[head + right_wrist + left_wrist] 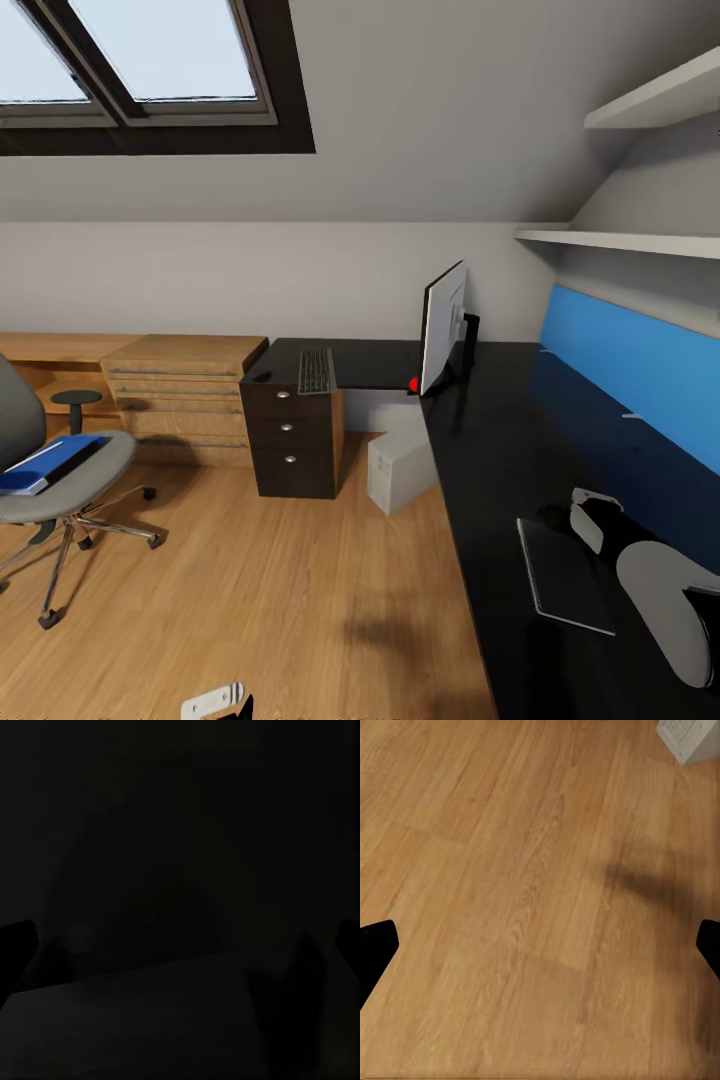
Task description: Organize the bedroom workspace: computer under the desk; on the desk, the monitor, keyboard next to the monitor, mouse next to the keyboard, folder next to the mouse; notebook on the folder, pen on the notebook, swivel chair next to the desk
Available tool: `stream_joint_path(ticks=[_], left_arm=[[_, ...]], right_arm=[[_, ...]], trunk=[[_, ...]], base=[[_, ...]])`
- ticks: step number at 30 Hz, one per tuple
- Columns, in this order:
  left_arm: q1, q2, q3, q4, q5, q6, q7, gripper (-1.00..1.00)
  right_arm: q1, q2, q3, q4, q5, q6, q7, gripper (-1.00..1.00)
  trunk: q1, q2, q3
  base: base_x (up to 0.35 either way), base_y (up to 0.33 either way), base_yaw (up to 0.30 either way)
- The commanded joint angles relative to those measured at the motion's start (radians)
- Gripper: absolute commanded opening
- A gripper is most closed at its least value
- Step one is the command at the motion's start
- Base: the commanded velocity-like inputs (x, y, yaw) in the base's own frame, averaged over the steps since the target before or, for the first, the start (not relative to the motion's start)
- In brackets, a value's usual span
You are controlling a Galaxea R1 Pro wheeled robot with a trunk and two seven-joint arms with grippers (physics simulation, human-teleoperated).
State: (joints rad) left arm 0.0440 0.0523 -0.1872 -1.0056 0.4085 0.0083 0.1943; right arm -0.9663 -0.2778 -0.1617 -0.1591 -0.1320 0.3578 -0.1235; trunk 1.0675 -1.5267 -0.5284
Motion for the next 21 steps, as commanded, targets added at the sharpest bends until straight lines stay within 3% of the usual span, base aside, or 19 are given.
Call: stream_joint_path(ticks=[1, 7, 21], left_arm=[[0.0, 0.001, -0.005, -0.002, 0.009, 0.001, 0.008, 1.0], [0.0, 0.001, -0.005, -0.002, 0.009, 0.001, 0.008, 1.0], [0.001, 0.001, -0.005, -0.002, 0.009, 0.001, 0.008, 1.0]], right_arm=[[0.0, 0.0, -0.001, -0.002, -0.011, 0.004, -0.005, 1.0], [0.0, 0.0, -0.001, -0.002, -0.011, 0.004, -0.005, 1.0], [0.0, 0.0, -0.002, -0.003, -0.011, 0.003, -0.002, 1.0]], trunk=[[0.0, -0.001, -0.001], [0.0, -0.001, -0.001], [0.0, -0.001, -0.001]], base=[[-0.159, 0.0, 0.0], [-0.222, 0.0, 0.0], [-0.043, 0.0, 0.0]])
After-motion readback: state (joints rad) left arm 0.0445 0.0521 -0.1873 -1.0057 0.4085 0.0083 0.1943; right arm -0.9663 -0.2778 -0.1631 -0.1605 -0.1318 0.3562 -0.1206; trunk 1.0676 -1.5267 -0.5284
